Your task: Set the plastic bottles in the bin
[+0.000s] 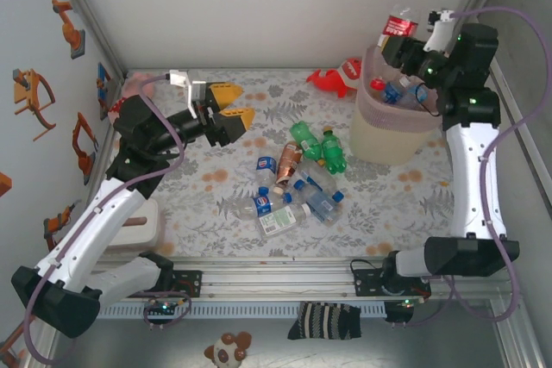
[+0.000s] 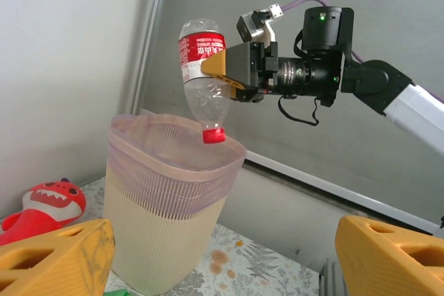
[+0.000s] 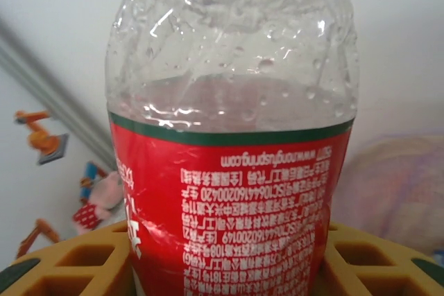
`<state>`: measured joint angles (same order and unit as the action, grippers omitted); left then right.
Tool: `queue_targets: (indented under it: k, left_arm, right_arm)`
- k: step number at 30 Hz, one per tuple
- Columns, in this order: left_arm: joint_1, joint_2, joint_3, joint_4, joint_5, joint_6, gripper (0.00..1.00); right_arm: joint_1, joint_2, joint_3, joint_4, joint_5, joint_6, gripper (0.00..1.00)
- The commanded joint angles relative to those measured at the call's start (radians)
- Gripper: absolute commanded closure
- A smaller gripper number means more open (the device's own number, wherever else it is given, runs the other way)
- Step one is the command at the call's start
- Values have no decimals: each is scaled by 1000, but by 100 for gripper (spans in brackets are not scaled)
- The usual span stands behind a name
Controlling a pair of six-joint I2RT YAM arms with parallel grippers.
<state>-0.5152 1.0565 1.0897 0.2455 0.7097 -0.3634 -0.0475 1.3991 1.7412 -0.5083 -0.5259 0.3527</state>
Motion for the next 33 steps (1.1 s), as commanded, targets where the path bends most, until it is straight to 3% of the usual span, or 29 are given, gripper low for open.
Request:
queue_targets:
  k: [1,11,27,33]
  left_arm:
    - [5,-16,-12,8,-4,7,18]
    - [5,-35,-38,14,-33,3,18]
    - [7,-15,-32,11,-41,4,17]
    - [6,-6,-28,5,-40,4,17]
  right_arm:
    - [-24,49,30,-91,56,-19,50]
    - [-29,165,17,-219,121,-160,51]
    - [-22,357,3,-336,46,-252,50]
    - [-15,459,45,-393,108,-296,50]
